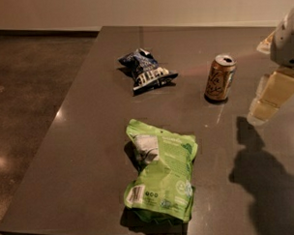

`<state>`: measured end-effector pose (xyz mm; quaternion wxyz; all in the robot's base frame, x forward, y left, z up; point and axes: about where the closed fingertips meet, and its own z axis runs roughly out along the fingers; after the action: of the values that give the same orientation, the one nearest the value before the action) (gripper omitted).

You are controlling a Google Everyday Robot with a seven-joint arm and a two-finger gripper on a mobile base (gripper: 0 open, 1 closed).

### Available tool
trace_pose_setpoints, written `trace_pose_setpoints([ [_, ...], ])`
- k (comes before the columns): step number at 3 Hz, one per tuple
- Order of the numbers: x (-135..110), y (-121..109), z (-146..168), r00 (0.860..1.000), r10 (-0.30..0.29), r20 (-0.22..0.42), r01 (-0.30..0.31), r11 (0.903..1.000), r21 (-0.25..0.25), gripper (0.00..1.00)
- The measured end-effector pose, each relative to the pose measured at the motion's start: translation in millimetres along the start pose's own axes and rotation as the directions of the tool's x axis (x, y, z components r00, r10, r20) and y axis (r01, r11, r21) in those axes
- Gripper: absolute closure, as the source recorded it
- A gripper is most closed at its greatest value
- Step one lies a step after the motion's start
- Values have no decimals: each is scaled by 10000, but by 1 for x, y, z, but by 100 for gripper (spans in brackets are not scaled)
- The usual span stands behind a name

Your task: Pick orange can

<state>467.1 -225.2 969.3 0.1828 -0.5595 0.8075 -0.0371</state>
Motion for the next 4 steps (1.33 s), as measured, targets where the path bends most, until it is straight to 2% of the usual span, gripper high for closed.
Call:
trace_pose_setpoints([
  [1, 7, -26, 17, 9923, 1230, 172, -1234, 9920, 249, 0],
  [2, 8, -52, 33, 9725, 2217, 718, -2248, 9736, 392, 0],
  [3, 2, -73, 48, 9416, 3061, 1406, -3138, 9488, 361, 0],
  [4, -5, -89, 61, 9093, 3655, 1988, -3789, 9249, 323, 0],
])
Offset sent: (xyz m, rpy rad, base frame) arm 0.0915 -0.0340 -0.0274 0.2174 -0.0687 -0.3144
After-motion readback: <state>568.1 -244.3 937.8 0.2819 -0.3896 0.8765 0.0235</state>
